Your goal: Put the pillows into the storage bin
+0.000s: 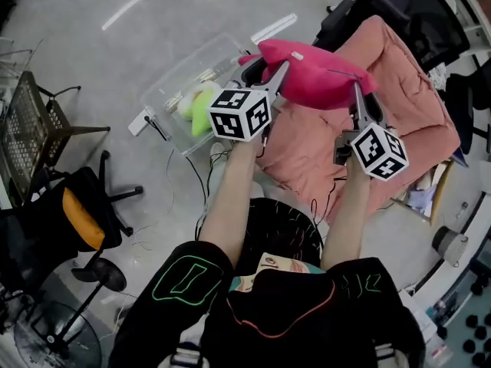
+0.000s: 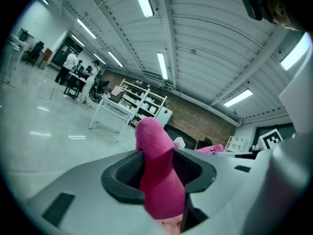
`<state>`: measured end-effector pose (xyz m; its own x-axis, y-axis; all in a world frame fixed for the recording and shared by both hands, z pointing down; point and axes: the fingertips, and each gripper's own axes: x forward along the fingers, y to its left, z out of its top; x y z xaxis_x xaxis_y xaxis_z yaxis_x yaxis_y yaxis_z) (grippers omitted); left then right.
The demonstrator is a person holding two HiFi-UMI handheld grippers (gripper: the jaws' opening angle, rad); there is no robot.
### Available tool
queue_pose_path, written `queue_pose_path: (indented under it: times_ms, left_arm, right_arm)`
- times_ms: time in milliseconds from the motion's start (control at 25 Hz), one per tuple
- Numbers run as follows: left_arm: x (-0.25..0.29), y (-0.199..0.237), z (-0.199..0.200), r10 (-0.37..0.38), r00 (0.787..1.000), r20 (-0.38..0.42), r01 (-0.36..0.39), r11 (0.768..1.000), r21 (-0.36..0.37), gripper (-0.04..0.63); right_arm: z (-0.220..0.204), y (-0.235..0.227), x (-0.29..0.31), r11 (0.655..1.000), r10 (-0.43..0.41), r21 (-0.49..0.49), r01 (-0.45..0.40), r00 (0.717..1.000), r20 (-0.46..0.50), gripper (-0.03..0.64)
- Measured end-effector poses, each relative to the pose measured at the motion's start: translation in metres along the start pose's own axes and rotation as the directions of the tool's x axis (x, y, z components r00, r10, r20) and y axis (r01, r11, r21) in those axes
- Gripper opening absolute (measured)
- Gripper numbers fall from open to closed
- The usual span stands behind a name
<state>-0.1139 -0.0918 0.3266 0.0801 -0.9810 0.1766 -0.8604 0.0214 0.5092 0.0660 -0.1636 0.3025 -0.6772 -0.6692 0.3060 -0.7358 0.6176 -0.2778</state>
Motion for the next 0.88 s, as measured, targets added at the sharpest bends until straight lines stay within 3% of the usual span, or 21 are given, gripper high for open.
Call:
queue_pose_path:
  times_ms: [200, 360, 600, 880]
  left_arm:
    - [-0.051, 0.080, 0.015, 0.132, 0.991, 0.034, -0.131, 0.991, -0.041, 0.175]
    - [-0.091, 0.141, 0.018, 0.240, 0.970, 0.033, -0.236, 0.967, -0.090, 0.178]
    - [-0.178, 0.212, 0.052, 0.338, 0.941, 0.026, -0.328, 0.927, -0.184, 0.186]
    - [-0.210, 0.308, 0.018, 0.435, 0.900, -0.032, -0.431, 0.877, -0.211, 0.195]
  right_arm:
    - [-0.028, 0.077, 0.053, 0.992, 0.121, -0.027, -0.124, 0.989, -0.080, 0.106]
    - [-0.057, 0.135, 0.092, 0.976, 0.206, -0.039, -0.216, 0.964, -0.166, 0.106]
    - [-0.069, 0.252, 0.117, 0.947, 0.274, -0.087, -0.309, 0.918, -0.286, 0.109]
    - [-0.147, 0.307, 0.185, 0.917, 0.341, -0.070, -0.392, 0.864, -0.371, 0.115]
